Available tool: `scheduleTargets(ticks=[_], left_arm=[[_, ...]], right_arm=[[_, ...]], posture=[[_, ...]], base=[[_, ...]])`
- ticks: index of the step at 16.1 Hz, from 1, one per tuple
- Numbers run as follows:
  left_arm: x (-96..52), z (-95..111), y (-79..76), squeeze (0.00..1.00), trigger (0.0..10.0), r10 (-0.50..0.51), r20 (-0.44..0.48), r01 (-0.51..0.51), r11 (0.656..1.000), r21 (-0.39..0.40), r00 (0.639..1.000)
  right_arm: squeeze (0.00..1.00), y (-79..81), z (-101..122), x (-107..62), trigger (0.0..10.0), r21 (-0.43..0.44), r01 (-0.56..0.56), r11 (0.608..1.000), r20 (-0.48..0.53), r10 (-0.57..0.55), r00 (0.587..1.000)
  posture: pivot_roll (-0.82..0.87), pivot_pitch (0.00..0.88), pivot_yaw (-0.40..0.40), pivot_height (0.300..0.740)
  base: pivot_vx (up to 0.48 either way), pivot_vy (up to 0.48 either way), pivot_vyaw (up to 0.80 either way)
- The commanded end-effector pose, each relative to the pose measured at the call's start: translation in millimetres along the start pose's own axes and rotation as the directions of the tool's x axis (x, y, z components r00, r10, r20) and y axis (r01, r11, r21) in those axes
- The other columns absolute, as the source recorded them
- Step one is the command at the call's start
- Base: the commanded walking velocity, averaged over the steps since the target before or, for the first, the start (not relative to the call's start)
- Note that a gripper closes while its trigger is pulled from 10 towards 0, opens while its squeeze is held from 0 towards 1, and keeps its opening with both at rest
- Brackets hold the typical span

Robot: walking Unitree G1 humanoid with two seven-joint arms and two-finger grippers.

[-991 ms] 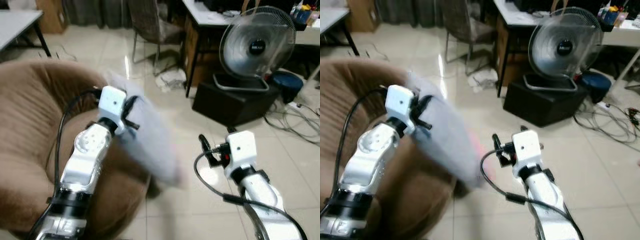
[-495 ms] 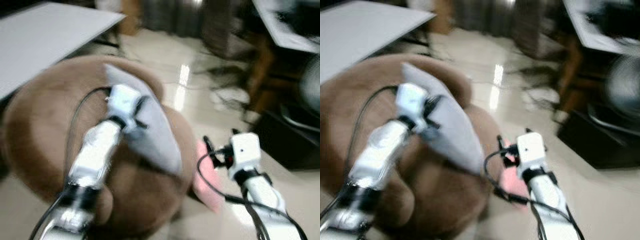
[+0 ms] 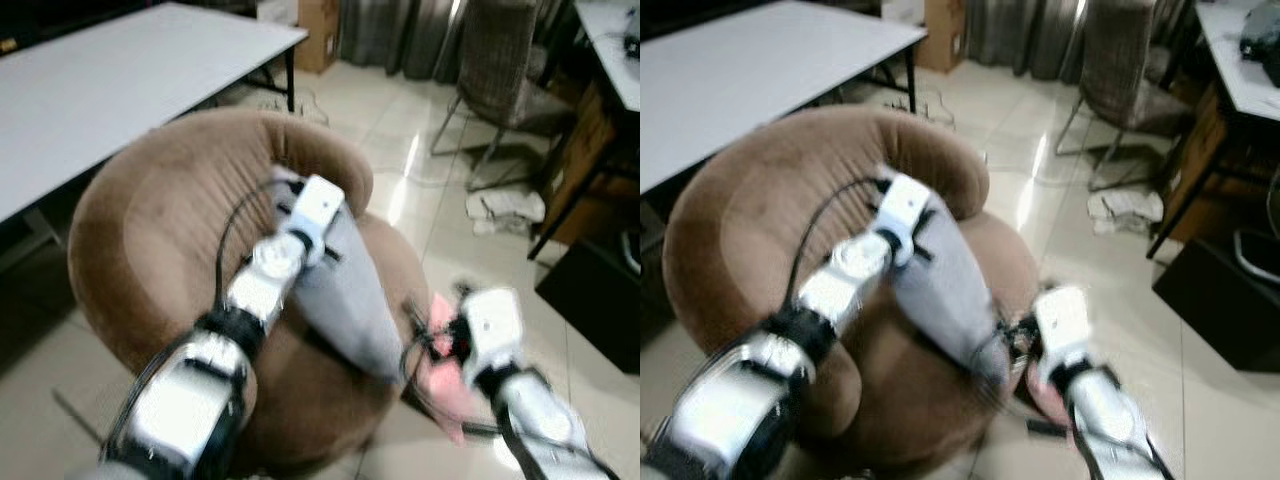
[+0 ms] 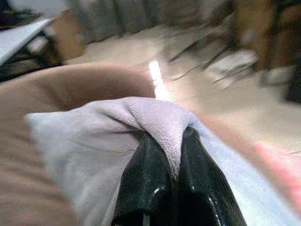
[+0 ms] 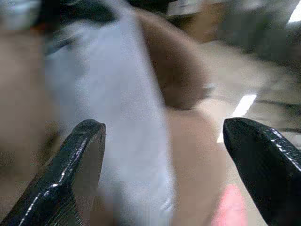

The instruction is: Move the pillow to the sofa from floor

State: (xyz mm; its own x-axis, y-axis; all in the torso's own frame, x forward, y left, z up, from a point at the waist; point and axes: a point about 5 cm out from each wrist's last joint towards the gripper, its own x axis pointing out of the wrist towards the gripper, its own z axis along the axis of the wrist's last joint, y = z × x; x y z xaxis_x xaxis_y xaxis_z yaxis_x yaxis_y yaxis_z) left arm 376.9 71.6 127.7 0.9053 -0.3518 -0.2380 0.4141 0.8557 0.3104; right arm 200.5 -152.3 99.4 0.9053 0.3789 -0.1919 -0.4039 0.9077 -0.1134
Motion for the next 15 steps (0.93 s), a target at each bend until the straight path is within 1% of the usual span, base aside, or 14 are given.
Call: scheduleTargets(ticks=[1,2,3,4,6,7,9,10,11,12,15], left_arm=[[1.6,8.4,12.6,0.0,10.0,0.065,0.004,-0.065,0.997,0.046,0.998],[1.8,4.7,26.0,0.0,10.0,0.118,-0.026,-0.116,0.99,0.08,0.993],[-0.4,1.1,41.0,0.0,10.0,0.175,-0.047,-0.169,0.979,0.117,0.983],[-6.3,-5.5,62.9,0.0,10.0,0.25,-0.076,-0.235,0.958,0.163,0.965],[-12.4,-13.1,80.8,0.0,10.0,0.311,-0.107,-0.285,0.937,0.203,0.944],[-18.9,-23.7,92.7,0.0,10.0,0.334,-0.145,-0.296,0.927,0.232,0.931],[-26.1,-35.7,101.9,0.0,10.0,0.348,-0.183,-0.296,0.919,0.26,0.919],[-34.8,-48.8,111.5,0.02,10.0,0.363,-0.224,-0.297,0.913,0.279,0.905],[-38.7,-53.8,115.7,0.96,10.0,0.373,-0.238,-0.304,0.91,0.281,0.897],[-44.1,-60.3,121.4,1.0,10.0,0.386,-0.259,-0.32,0.91,0.265,0.885],[-48.3,-64.3,126.5,1.0,10.0,0.401,-0.27,-0.343,0.909,0.237,0.875]], right_arm=[[0.0,4.5,4.5,-3.4,10.0,0.017,-0.079,0.997,0.01,0.079,0.997],[0.0,8.5,3.2,-9.7,10.0,0.037,-0.152,0.988,0.001,0.152,0.988],[0.0,10.2,2.8,-13.8,10.0,0.048,-0.199,0.979,-0.005,0.199,0.98],[0.0,11.0,3.8,-16.6,10.0,0.062,-0.244,0.968,-0.003,0.245,0.97],[0.0,12.5,4.8,-18.1,10.0,0.069,-0.29,0.955,-0.003,0.29,0.957],[0.0,14.8,5.3,-18.6,10.0,0.072,-0.328,0.942,-0.007,0.33,0.944],[0.0,16.4,5.0,-17.1,10.0,0.069,-0.344,0.936,-0.01,0.345,0.938],[0.0,18.0,5.4,-15.1,10.0,0.075,-0.358,0.931,-0.006,0.359,0.933],[0.0,18.8,5.5,-14.6,10.0,0.08,-0.368,0.926,-0.004,0.37,0.929],[0.0,19.6,5.7,-14.7,10.0,0.086,-0.384,0.919,-0.002,0.385,0.923],[0.0,18.3,4.9,-14.1,10.0,0.083,-0.379,0.922,-0.005,0.38,0.925]], posture=[[-0.02,0.0,0.01,0.74],[-0.03,0.002,0.01,0.74],[-0.03,0.008,0.008,0.74],[-0.02,0.012,0.006,0.74],[-0.01,0.019,-0.001,0.74],[-0.01,0.021,-0.002,0.74],[0.0,0.023,-0.002,0.74],[0.0,0.022,-0.002,0.74],[0.0,0.022,-0.002,0.74],[0.01,0.025,-0.009,0.74],[0.02,0.024,-0.012,0.74]], base=[[0.0,0.0,0.0],[0.0,0.0,0.0],[0.0,0.0,0.0],[0.0,0.0,0.0],[0.0,0.0,0.0],[0.0,0.0,0.0],[0.0,0.0,0.0],[0.0,0.0,0.0],[0.0,0.0,0.0],[0.0,0.0,0.0],[0.0,0.0,0.0]])
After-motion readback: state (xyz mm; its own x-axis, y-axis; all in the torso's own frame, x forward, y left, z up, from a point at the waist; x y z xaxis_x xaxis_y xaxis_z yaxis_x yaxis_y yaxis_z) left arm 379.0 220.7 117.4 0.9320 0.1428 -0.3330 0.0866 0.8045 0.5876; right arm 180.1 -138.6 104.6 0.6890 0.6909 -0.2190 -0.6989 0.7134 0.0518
